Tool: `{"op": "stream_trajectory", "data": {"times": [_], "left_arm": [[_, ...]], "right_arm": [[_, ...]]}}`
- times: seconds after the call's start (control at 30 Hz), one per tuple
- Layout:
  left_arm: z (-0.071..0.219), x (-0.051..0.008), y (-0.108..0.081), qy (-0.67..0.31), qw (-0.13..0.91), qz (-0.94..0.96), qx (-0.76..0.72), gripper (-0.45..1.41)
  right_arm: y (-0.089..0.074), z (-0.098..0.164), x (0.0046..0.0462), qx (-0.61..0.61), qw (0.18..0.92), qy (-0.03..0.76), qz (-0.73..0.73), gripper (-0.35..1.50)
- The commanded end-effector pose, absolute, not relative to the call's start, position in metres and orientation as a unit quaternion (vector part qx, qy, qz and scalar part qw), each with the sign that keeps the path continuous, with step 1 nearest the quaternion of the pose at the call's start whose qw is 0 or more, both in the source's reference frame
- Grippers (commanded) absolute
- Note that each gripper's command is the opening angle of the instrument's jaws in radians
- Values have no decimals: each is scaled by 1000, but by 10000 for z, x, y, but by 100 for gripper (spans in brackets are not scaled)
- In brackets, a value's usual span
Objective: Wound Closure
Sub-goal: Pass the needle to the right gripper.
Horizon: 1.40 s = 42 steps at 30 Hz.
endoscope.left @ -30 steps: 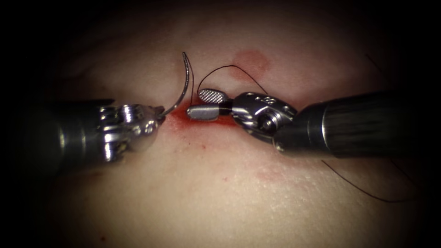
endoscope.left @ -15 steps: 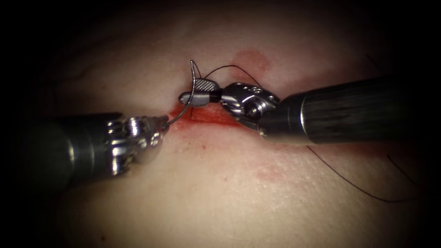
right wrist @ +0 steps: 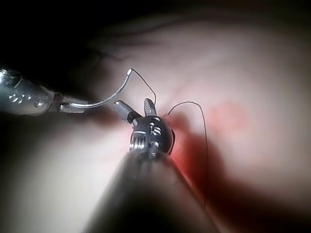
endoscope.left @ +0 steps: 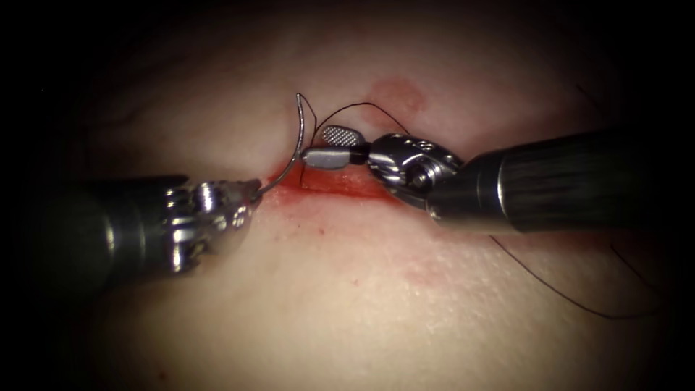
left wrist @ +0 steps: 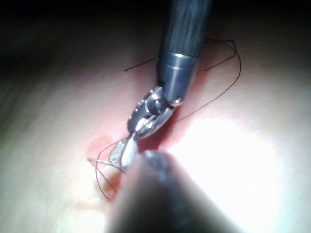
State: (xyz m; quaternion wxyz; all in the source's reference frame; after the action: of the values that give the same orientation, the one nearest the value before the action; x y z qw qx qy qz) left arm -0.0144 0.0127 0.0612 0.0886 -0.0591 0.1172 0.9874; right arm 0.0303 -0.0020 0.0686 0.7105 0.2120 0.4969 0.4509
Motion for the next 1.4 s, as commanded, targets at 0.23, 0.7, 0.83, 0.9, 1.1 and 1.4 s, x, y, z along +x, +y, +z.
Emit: {"op": "stream_trajectory", "data": {"times": [0.23,0.7,0.83,0.9,1.1,1.4], "left_arm": [[621,-150,127,117,85,988,-60,-35],[628,-153,124,119,80,988,-60,-35],[629,-156,123,118,77,988,-61,-35],[629,-157,123,118,77,988,-61,-35],[629,-155,122,118,77,988,-61,-35],[629,-156,121,119,78,988,-62,-35]], "right_arm": [[-28,675,315,242,696,519,433,148],[-29,673,329,248,692,525,429,148],[-27,674,341,249,691,525,430,148],[-27,674,343,248,691,525,430,148],[-27,678,347,260,692,527,418,133],[-17,683,332,218,726,476,447,147]]}}
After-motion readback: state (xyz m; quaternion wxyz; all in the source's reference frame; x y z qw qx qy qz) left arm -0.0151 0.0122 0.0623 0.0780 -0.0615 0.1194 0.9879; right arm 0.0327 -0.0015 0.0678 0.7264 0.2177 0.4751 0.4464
